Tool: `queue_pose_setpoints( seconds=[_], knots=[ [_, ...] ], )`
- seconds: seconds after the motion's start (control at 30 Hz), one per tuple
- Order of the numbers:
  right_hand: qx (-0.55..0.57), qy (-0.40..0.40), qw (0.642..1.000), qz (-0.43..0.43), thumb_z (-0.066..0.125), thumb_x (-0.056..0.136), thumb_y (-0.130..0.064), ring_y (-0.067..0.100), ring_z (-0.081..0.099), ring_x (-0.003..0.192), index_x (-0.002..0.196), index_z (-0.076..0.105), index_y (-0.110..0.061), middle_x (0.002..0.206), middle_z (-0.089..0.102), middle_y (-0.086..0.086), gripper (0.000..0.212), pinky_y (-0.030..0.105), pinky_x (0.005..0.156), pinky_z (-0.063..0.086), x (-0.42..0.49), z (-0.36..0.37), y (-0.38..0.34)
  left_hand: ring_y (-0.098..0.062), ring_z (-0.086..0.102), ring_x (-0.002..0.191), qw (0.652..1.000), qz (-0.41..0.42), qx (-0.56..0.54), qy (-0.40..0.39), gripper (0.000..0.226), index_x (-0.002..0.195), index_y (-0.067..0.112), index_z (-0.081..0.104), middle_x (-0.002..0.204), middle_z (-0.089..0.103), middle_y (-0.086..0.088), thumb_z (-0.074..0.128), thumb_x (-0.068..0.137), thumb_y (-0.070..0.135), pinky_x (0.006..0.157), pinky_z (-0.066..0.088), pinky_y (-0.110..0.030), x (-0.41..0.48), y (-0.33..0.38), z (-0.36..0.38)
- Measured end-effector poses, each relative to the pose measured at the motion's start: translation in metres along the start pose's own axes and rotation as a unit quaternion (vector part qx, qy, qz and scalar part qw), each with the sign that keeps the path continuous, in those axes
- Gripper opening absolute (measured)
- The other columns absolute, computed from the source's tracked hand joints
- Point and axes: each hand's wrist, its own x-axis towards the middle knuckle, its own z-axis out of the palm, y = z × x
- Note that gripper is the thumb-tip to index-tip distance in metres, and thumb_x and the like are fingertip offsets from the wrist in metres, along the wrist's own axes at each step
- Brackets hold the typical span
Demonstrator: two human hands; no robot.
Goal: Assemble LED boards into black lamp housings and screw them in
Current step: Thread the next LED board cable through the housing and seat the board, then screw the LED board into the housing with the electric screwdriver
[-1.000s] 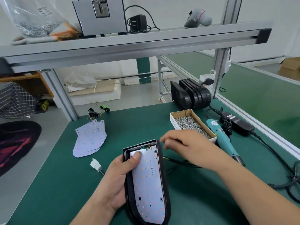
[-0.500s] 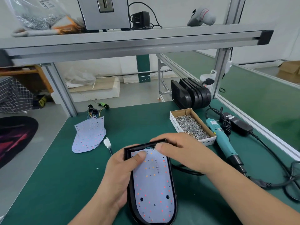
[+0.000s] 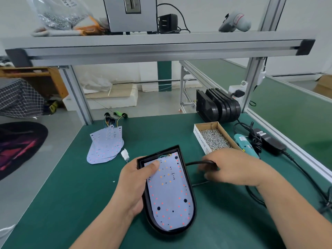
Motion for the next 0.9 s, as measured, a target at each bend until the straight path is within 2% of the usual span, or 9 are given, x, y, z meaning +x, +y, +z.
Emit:
queue_pose_setpoints(
  seconds=[0.1, 0.23, 0.3, 0.4, 0.5, 0.6, 0.7, 0.77, 0.9],
  knots=[
    [-0.031, 0.133, 0.990, 0.032, 0.066, 0.095, -0.047, 0.007, 0.060, 0.081, 0.095, 0.061, -0.035, 0.084, 0.066, -0.015, 0.013, 0.031, 0.073, 0.048, 0.014, 0.014, 0.001, -0.040, 0.078, 0.088, 1.000, -0.009, 0.018, 0.003, 0.012, 0.107, -0.002, 0.074, 0.105, 0.079, -0.025, 0.071, 0.096, 0.002, 0.072, 0.065, -0.048, 0.001, 0.001, -0.002],
    [0.077, 0.273, 0.958, 0.051, 0.077, 0.093, -0.038, 0.005, 0.056, 0.089, 0.110, 0.063, -0.031, 0.103, 0.063, -0.017, 0.023, 0.019, 0.076, 0.040, 0.030, 0.028, -0.005, -0.037, 0.076, 0.083, 0.997, -0.012, 0.070, 0.029, 0.007, 0.102, 0.001, 0.075, 0.104, 0.077, -0.028, 0.074, 0.095, 0.003, 0.077, 0.065, -0.057, 0.002, 0.001, -0.001],
    [0.111, 0.274, 0.953, 0.058, 0.078, 0.093, -0.035, 0.005, 0.058, 0.093, 0.119, 0.063, -0.029, 0.112, 0.059, -0.015, 0.031, 0.028, 0.084, 0.045, 0.037, 0.032, -0.009, -0.034, 0.074, 0.092, 0.990, 0.010, 0.126, 0.070, 0.016, 0.109, 0.009, 0.072, 0.110, 0.076, -0.022, 0.077, 0.095, 0.010, 0.092, 0.061, -0.061, 0.004, 0.000, -0.001],
    [0.103, 0.250, 0.961, 0.052, 0.068, 0.099, -0.021, 0.011, 0.063, 0.100, 0.125, 0.064, -0.022, 0.120, 0.059, -0.007, 0.026, 0.038, 0.094, 0.050, 0.043, 0.032, -0.006, -0.026, 0.071, 0.106, 0.975, 0.036, 0.204, 0.082, 0.026, 0.117, 0.024, 0.066, 0.115, 0.073, -0.004, 0.078, 0.095, 0.022, 0.098, 0.058, -0.051, 0.002, 0.000, 0.001],
    [0.051, 0.209, 0.976, 0.031, 0.059, 0.103, -0.011, 0.022, 0.062, 0.115, 0.125, 0.069, -0.015, 0.124, 0.065, 0.001, 0.024, 0.037, 0.102, 0.046, 0.045, 0.031, -0.002, -0.009, 0.066, 0.102, 0.958, 0.055, 0.275, 0.057, 0.038, 0.133, 0.028, 0.056, 0.117, 0.068, 0.008, 0.070, 0.099, 0.027, 0.084, 0.053, -0.029, 0.003, -0.001, 0.003],
    [0.073, 0.243, 0.966, 0.042, 0.057, 0.104, -0.014, 0.018, 0.062, 0.112, 0.123, 0.071, -0.015, 0.122, 0.068, -0.002, 0.024, 0.034, 0.100, 0.047, 0.038, 0.025, -0.002, 0.005, 0.055, 0.087, 0.928, 0.073, 0.363, 0.041, 0.066, 0.161, 0.025, 0.032, 0.118, 0.055, 0.024, 0.061, 0.101, 0.023, 0.071, 0.041, -0.017, 0.007, -0.002, 0.006],
    [0.092, 0.306, 0.944, 0.080, 0.060, 0.101, -0.025, 0.010, 0.064, 0.095, 0.115, 0.072, -0.026, 0.107, 0.068, -0.009, 0.018, 0.034, 0.089, 0.052, 0.019, 0.006, 0.009, -0.003, 0.044, 0.112, 0.891, 0.102, 0.439, 0.048, 0.074, 0.167, 0.023, 0.017, 0.152, 0.044, 0.007, 0.055, 0.103, 0.022, 0.089, 0.036, -0.024, 0.008, -0.004, 0.006],
    [0.053, 0.311, 0.940, 0.126, 0.060, 0.099, -0.039, 0.007, 0.064, 0.089, 0.110, 0.070, -0.031, 0.102, 0.064, -0.013, 0.018, 0.036, 0.084, 0.053, 0.002, -0.009, 0.025, -0.012, 0.048, 0.119, 0.871, 0.127, 0.473, 0.048, 0.069, 0.166, 0.023, 0.023, 0.154, 0.041, 0.003, 0.053, 0.104, 0.021, 0.087, 0.040, -0.026, 0.008, -0.006, 0.006],
    [-0.055, 0.230, 0.941, 0.242, 0.046, 0.090, -0.071, 0.018, 0.061, 0.084, 0.107, 0.057, -0.033, 0.102, 0.059, -0.007, 0.043, 0.035, 0.070, 0.045, -0.037, -0.020, 0.066, -0.022, 0.043, 0.139, 0.832, 0.163, 0.528, 0.044, 0.056, 0.158, 0.019, 0.041, 0.151, 0.052, 0.000, 0.054, 0.104, 0.020, 0.109, 0.041, -0.037, 0.009, -0.007, 0.005]
  ],
)
